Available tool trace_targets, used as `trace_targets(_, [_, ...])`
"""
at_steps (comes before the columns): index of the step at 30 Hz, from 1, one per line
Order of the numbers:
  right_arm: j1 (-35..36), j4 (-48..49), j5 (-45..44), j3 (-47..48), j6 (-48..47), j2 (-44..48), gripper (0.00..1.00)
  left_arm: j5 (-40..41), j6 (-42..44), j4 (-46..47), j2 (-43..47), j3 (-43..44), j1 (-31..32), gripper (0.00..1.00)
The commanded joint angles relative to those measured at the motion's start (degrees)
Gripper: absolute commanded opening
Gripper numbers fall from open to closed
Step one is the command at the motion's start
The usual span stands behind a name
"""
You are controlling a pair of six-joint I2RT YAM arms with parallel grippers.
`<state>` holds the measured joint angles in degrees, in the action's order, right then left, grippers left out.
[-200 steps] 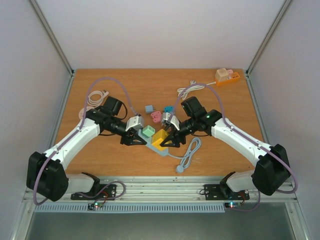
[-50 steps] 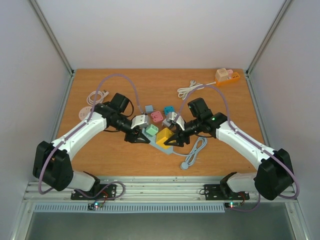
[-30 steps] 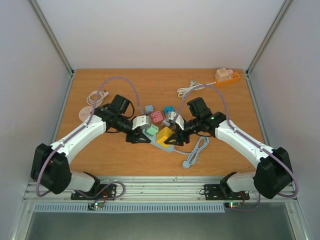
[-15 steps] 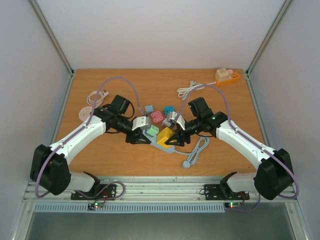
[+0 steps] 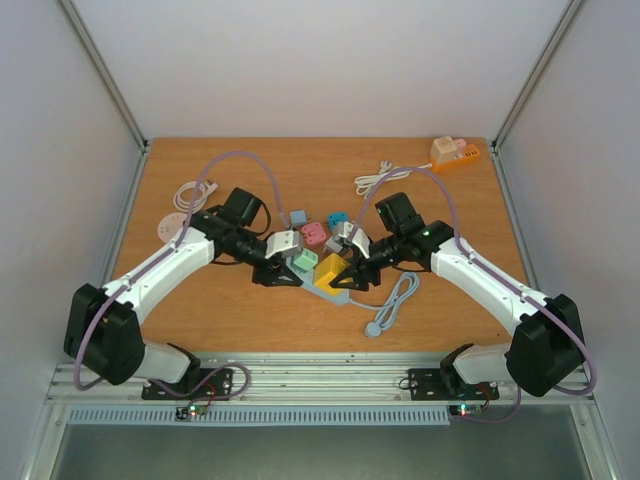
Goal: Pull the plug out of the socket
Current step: Remove the plug from the socket.
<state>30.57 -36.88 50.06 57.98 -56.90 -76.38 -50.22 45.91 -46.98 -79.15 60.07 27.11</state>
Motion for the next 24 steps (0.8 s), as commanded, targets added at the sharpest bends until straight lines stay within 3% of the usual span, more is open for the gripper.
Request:
trace_targets(1, [-0.65,5.92,0.75,0.76,2.05,3.26,0.01,4.65,0.76,-6.66,-4.06,2.11,-0.04,0.0])
trace_targets(14, [1.04,8.03,-5.58,-0.67,-0.05,4.03,0.01,4.96,-0.1,-10.44,-8.77,5.39,-0.04,0.0])
trace_targets(24, [0.77,4.01,-1.92,2.64,2.47,2.7,0.01,6.24,0.82,-5.22,-4.25,1.35,0.12,0.0])
